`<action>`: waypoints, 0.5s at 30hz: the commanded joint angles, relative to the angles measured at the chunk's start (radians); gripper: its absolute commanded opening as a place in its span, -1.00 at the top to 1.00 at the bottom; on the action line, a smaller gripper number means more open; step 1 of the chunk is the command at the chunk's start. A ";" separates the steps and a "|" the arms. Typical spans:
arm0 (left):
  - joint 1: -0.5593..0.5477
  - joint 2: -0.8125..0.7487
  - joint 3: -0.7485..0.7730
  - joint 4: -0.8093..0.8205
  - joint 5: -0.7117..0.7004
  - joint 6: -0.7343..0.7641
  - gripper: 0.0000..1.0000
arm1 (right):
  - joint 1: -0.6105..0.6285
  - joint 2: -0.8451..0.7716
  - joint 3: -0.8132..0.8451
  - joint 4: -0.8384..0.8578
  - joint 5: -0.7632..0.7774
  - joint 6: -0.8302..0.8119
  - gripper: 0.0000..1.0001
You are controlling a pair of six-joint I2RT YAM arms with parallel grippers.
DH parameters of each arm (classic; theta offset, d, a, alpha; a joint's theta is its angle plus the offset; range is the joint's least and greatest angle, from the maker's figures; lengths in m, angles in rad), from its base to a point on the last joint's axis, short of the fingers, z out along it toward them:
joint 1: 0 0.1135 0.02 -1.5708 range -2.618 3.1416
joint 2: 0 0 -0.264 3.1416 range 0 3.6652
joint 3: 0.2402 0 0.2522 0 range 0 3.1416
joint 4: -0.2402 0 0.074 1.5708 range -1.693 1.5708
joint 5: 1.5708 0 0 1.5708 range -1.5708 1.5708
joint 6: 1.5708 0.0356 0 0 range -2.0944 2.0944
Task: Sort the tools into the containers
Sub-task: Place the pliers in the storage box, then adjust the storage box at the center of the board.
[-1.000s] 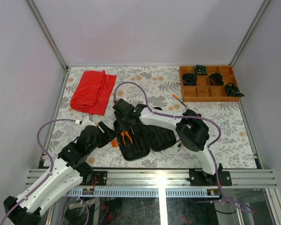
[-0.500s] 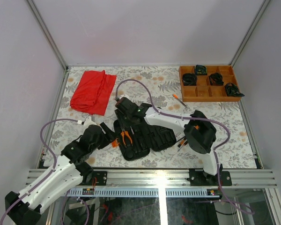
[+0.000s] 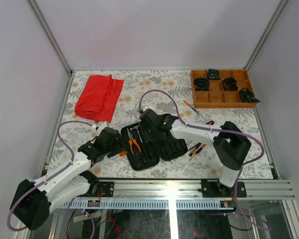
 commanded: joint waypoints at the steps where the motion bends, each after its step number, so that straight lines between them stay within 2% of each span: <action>1: 0.053 0.062 0.036 0.102 0.044 0.068 -0.15 | -0.032 -0.099 -0.075 0.036 0.017 0.000 0.09; 5: 0.089 0.117 0.043 0.152 0.080 0.101 -0.11 | -0.036 -0.131 -0.142 0.034 0.006 -0.005 0.09; 15: 0.101 0.241 0.080 0.251 0.123 0.153 0.05 | -0.034 -0.132 -0.239 0.082 -0.166 0.081 0.17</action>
